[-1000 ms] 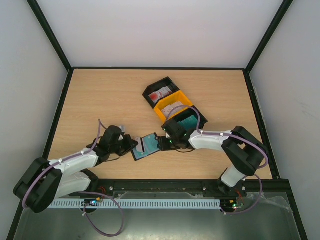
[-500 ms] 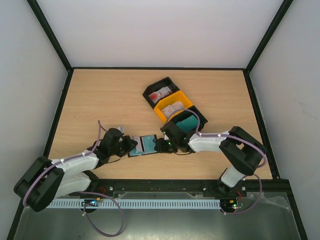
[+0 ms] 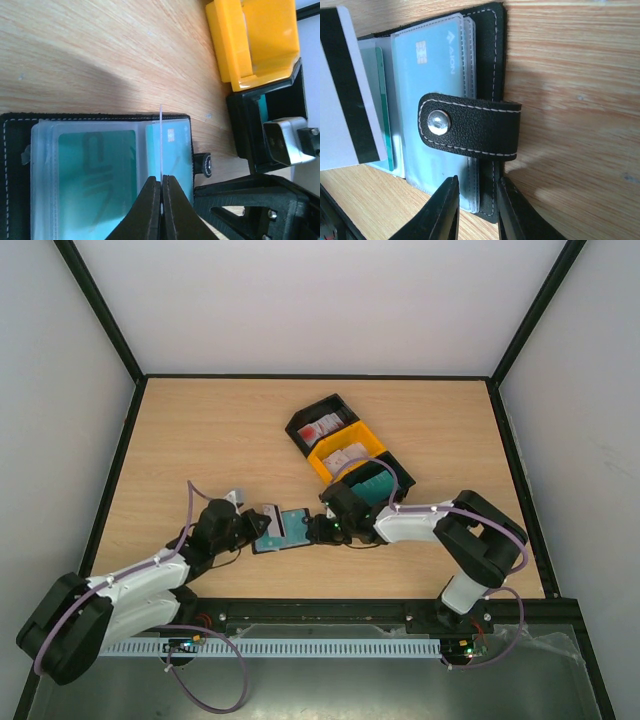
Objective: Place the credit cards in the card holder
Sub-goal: Insert the credit card into the card holder.
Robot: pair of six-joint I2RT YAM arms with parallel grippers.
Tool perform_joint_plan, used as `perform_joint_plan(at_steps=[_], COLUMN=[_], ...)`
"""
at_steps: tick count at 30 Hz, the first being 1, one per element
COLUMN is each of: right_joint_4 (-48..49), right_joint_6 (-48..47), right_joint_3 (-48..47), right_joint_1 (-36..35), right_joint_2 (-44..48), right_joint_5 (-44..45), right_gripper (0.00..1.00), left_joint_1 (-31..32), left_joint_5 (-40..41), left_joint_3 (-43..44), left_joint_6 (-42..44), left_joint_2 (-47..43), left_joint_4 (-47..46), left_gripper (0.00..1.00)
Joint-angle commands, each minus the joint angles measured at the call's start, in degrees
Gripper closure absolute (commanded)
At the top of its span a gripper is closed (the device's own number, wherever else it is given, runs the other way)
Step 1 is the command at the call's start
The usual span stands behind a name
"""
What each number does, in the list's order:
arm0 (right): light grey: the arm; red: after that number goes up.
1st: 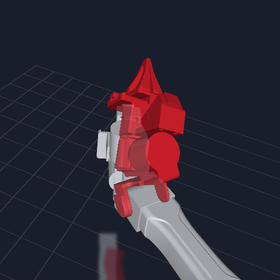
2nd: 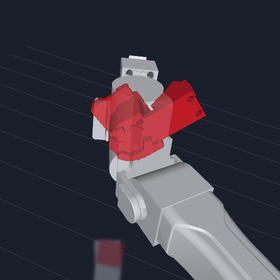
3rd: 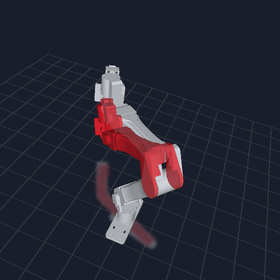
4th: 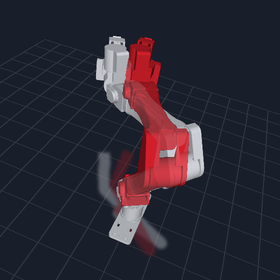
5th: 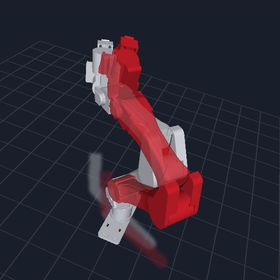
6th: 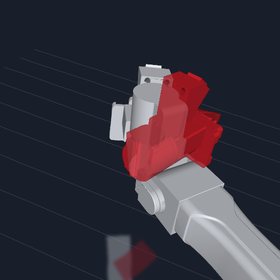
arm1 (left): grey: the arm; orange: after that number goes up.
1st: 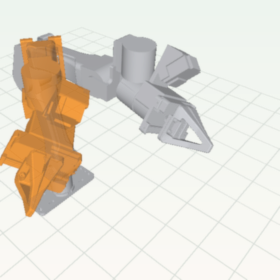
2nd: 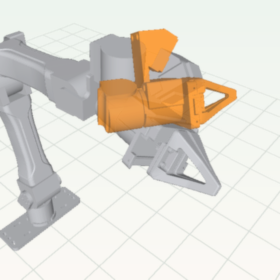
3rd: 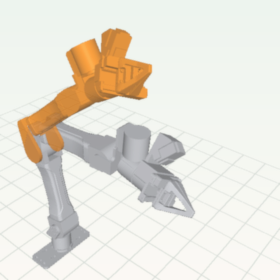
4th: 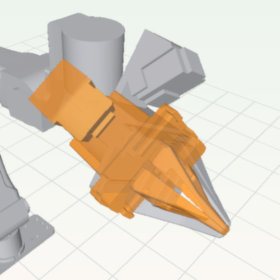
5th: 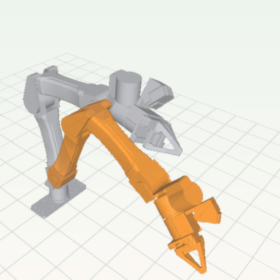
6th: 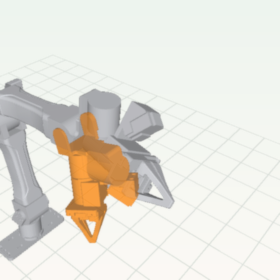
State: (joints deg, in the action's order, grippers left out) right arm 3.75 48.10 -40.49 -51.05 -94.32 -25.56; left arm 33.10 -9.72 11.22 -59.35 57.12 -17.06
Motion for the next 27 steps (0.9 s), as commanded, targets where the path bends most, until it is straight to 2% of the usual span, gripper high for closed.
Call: perform_joint_plan(at_steps=[1,11,27], right_joint_4=[-2.69,-2.36,-1.90], right_joint_6=[0.38,0.42,0.53], right_joint_3=[-0.20,-0.03,0.50], right_joint_1=[-0.46,-0.51,-0.50], right_joint_2=[-2.38,-2.86,-3.19], right_joint_5=[2.31,2.35,2.16], right_gripper=[0.78,0.78,0.78], left_joint_1=[-0.23,-0.69,-0.75], left_joint_5=[0.05,-4.51,-3.67], left_joint_3=[-1.66,-5.04,-5.51], left_joint_6=[0.74,-1.84,-2.67], left_joint_2=[1.08,8.09,5.36], left_joint_4=[-2.21,-12.45,-12.15], left_gripper=[0.97,0.97,0.97])
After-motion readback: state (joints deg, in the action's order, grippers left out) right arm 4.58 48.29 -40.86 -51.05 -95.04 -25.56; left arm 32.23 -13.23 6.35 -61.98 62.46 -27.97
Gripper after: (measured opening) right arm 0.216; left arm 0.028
